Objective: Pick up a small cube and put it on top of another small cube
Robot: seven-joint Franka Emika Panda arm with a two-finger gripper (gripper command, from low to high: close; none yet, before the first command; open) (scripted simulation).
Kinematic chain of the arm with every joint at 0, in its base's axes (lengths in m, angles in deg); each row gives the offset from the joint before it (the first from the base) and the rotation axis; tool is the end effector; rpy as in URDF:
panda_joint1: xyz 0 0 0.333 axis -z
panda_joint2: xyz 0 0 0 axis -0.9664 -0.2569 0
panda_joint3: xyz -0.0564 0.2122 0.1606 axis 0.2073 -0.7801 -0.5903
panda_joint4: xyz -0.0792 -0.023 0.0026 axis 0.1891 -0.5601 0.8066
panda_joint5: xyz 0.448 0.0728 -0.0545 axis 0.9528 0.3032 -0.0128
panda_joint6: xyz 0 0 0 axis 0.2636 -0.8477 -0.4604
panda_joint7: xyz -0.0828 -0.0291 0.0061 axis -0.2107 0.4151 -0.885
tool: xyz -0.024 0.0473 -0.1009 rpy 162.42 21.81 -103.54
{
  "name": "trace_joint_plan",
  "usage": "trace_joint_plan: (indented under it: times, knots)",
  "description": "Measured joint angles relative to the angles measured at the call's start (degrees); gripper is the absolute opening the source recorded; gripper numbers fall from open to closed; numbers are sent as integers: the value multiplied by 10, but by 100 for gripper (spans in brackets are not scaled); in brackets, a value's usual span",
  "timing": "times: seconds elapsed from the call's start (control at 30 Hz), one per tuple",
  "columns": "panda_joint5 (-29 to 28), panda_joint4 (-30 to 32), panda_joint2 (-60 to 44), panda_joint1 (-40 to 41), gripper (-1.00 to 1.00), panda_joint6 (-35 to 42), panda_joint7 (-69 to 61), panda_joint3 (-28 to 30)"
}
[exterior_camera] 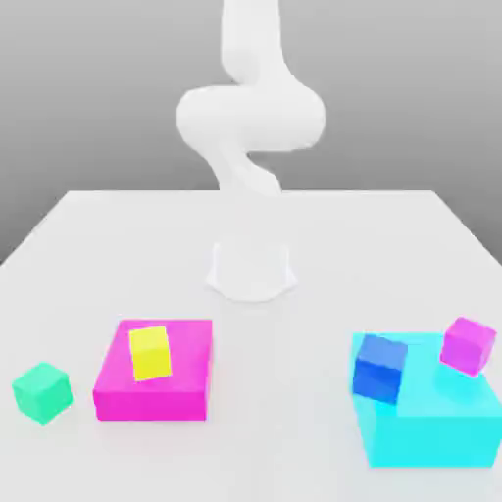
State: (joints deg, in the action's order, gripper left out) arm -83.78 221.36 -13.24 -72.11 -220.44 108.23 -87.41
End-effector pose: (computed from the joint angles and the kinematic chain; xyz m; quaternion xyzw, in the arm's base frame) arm 0.4791 -0.0296 0.6284 -0.8508 0.3877 -0.3361 0.1135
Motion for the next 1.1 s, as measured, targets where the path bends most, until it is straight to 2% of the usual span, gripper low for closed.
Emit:
trace_joint_plan:
  times: [0.27, 0.5, 0.6, 0.73, 0.83, 0.97, 1.0, 1.1]
  knots:
    - [-68, 44, -170, 84, 0, -72, 17, 41]
    - [-74, 83, -315, 138, 0, -139, -7, 105]
    - [-47, 100, -377, 168, 0, -169, -38, 130]
    - [24, 123, -460, 213, 0, -209, -104, 136]
    - [86, 132, -522, 248, 0, -242, -158, 116]
    - [131, 119, -605, 282, 0, -306, -193, 77]
    - [137, 116, -620, 288, -100, -318, -198, 70]
    - [137, 116, -620, 288, -100, -318, -197, 70]
